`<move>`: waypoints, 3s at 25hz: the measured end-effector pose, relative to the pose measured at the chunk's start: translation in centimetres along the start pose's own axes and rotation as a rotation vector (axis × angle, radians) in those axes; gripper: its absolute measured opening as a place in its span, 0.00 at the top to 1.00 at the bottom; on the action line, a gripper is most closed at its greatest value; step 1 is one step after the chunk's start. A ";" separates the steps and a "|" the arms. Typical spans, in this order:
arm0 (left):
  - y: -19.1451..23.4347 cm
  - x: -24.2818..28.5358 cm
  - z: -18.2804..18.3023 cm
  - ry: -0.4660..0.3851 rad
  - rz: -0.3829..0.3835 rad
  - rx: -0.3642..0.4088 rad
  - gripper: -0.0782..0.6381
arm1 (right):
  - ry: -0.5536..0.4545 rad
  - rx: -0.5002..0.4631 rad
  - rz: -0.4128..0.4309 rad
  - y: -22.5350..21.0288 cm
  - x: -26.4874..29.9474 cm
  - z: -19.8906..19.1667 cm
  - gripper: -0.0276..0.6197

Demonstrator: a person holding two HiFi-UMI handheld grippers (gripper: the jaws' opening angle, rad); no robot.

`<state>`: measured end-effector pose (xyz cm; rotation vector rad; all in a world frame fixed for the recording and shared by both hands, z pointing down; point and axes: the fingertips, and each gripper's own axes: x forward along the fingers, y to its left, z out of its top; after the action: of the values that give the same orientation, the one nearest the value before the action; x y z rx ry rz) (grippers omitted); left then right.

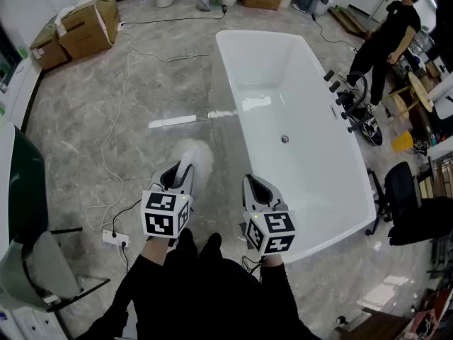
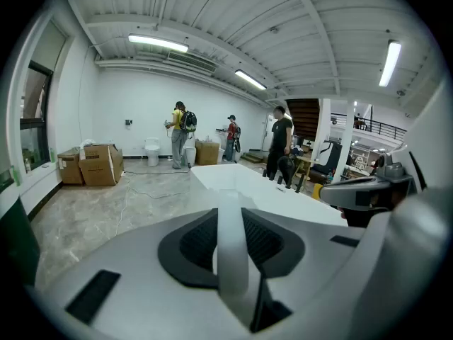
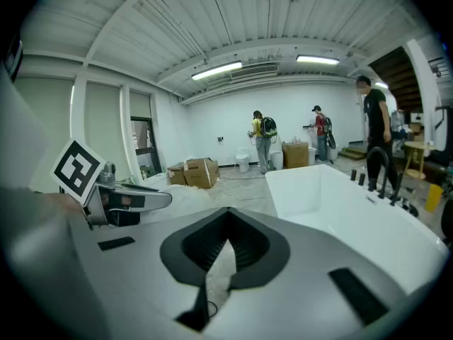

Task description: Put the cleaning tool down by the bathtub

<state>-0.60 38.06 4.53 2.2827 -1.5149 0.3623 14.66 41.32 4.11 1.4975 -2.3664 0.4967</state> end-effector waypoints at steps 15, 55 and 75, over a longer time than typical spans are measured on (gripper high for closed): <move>-0.1 0.1 0.4 -0.017 0.024 -0.025 0.75 | -0.005 -0.025 0.031 -0.3 -0.2 -0.1 0.96; 19.9 23.8 10.6 0.030 0.000 -0.104 0.75 | 0.088 0.002 -0.061 -6.1 27.5 10.7 0.96; 26.8 36.2 10.3 0.109 0.038 -0.192 0.75 | 0.280 0.000 0.053 -7.3 40.3 7.7 0.96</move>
<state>-11.21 -5.70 14.63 2.0557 -1.4725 0.3308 4.11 2.62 15.22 1.2736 -2.1912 0.6718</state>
